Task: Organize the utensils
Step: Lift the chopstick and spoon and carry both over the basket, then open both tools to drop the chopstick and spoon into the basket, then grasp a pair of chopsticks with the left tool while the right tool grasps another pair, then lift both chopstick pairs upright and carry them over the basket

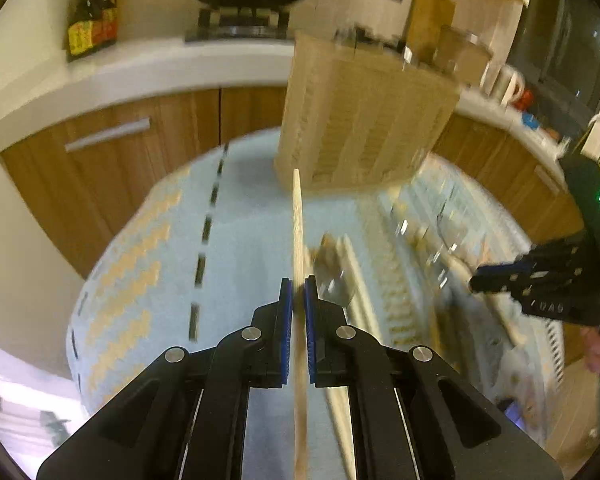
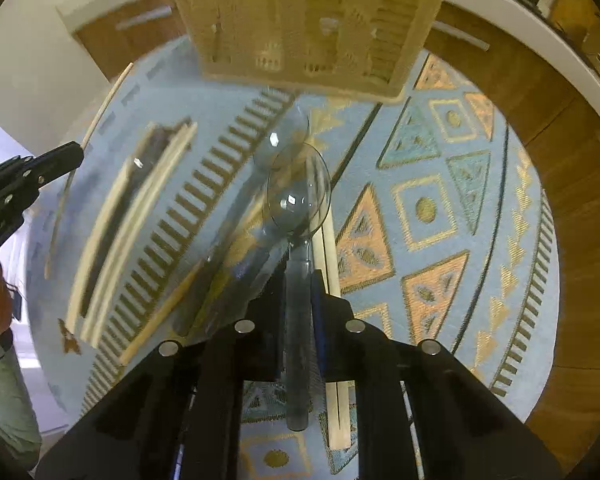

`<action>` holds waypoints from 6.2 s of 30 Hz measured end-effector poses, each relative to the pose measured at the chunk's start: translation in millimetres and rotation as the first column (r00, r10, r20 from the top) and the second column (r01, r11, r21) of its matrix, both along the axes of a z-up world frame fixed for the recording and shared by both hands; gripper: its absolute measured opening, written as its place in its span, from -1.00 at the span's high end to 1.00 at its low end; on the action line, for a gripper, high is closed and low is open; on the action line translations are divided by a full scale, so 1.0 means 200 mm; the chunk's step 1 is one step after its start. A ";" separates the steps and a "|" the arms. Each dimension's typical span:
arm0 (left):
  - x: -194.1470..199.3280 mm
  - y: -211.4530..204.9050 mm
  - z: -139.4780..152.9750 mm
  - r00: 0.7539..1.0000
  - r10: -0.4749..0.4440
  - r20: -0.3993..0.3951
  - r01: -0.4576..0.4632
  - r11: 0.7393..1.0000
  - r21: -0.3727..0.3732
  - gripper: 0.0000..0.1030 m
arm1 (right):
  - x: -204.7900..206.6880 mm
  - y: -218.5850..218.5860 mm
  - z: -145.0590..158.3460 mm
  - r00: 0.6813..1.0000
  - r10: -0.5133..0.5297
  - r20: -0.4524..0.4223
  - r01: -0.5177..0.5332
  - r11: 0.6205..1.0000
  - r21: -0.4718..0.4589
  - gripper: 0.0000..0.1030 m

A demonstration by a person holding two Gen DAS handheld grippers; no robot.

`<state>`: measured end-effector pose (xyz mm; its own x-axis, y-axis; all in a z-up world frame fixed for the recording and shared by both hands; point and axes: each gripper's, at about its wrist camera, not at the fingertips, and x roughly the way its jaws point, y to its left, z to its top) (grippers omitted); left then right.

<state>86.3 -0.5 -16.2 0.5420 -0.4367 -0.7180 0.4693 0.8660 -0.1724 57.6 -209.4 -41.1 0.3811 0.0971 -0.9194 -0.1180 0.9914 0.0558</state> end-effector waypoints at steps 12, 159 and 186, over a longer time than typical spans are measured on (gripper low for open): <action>0.13 -0.07 0.66 0.949 0.028 0.313 0.079 0.943 -0.323 0.92 | 0.12 -0.13 0.67 0.897 -0.036 0.441 -0.015 0.994 0.111 0.80; 0.51 -0.42 0.76 0.934 0.092 0.346 -0.012 0.974 -0.228 0.81 | 0.41 -0.30 0.79 0.761 -0.135 0.634 0.008 0.980 0.199 0.80; 0.51 -0.45 0.54 0.800 0.201 0.566 -0.066 0.966 -0.250 0.78 | 0.54 -0.40 0.50 0.634 -0.263 0.727 0.111 0.961 0.252 0.78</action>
<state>187.8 -90.7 92.4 0.8909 -0.4292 -0.1488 0.4207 0.9031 -0.0863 166.0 -289.9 59.2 0.9561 0.0654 -0.2857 -0.0075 0.9799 0.1992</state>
